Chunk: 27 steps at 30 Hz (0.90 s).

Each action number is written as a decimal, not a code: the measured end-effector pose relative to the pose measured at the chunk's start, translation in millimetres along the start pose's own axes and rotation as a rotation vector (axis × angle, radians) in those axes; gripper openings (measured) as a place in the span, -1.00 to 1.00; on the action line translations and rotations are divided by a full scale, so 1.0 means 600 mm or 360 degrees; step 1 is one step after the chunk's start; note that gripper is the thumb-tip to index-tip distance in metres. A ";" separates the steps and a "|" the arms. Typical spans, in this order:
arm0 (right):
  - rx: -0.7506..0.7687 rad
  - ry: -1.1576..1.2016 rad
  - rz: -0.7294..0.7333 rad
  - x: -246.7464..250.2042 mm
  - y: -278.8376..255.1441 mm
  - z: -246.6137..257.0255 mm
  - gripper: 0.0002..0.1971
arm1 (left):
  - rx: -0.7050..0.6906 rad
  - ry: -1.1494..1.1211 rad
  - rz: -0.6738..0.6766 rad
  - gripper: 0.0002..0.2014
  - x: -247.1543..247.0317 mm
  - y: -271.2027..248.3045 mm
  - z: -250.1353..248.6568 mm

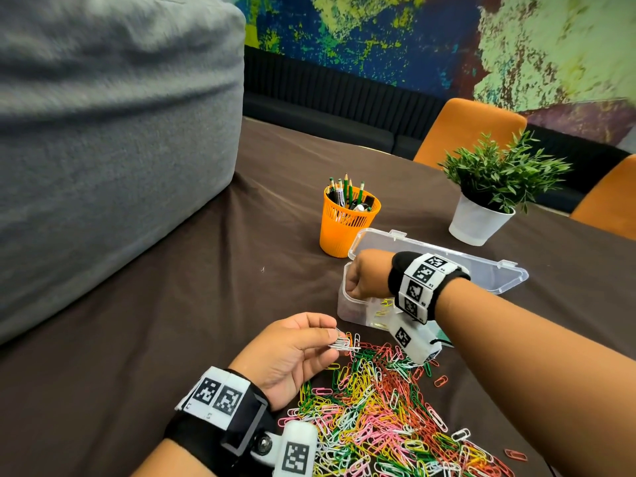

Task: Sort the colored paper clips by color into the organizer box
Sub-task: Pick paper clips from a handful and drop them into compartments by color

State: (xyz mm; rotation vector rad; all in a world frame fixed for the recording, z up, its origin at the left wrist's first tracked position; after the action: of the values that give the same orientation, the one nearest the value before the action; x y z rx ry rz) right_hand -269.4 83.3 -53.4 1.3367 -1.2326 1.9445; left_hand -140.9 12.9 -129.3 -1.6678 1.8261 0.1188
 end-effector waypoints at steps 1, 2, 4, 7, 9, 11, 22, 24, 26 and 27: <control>0.0015 0.0087 -0.0048 0.009 -0.003 -0.003 -0.90 | 0.0000 0.0006 -0.0002 -0.83 0.000 0.000 0.001; 0.0027 0.0180 -0.0110 0.018 -0.008 -0.007 -0.91 | 0.0002 0.0010 -0.0003 -0.83 0.000 0.001 0.001; 0.0053 0.0421 -0.0232 0.033 -0.016 -0.021 -0.90 | 0.0000 0.0021 0.0001 -0.82 0.000 0.000 0.001; 0.0031 0.0849 -0.0358 0.046 -0.039 -0.050 -0.91 | -0.0006 0.0033 -0.0002 -0.82 0.000 0.001 0.001; -0.0023 0.0806 -0.0460 0.055 -0.054 -0.070 -0.90 | -0.0008 0.0032 -0.0003 -0.82 0.000 0.001 0.001; -0.0130 0.0606 -0.0508 0.057 -0.064 -0.091 -0.90 | -0.0011 0.0032 -0.0009 -0.82 0.001 0.001 0.001; -0.0402 0.0781 -0.0721 -0.022 -0.213 -0.225 -0.91 | -0.0086 -0.0016 -0.0056 -0.82 0.005 -0.004 -0.003; -0.0423 0.0836 -0.0787 -0.032 -0.221 -0.242 -0.85 | -0.0095 -0.0041 -0.0075 -0.79 0.001 -0.005 -0.006; -0.0422 0.0877 -0.0841 -0.033 -0.218 -0.240 -0.80 | -0.0099 -0.0041 -0.0093 -0.78 -0.003 -0.004 -0.005; -0.0410 0.0876 -0.0855 -0.033 -0.216 -0.233 -0.79 | -0.0099 -0.0025 -0.0092 -0.78 -0.006 -0.004 -0.004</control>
State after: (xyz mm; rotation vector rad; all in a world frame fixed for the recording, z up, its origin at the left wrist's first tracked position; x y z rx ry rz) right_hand -227.5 269.8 -35.4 0.8071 -0.7254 1.5493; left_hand -139.5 14.6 -124.6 -1.7561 1.7770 0.1645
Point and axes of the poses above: each hand's wrist, its own y-axis towards the middle knuckle, its own x-axis out of the back of the hand, z = x × y, the point moved 10 cm from there along y, towards the middle knuckle, and after that the axes turned 10 degrees about y, right-handed, at the moved point
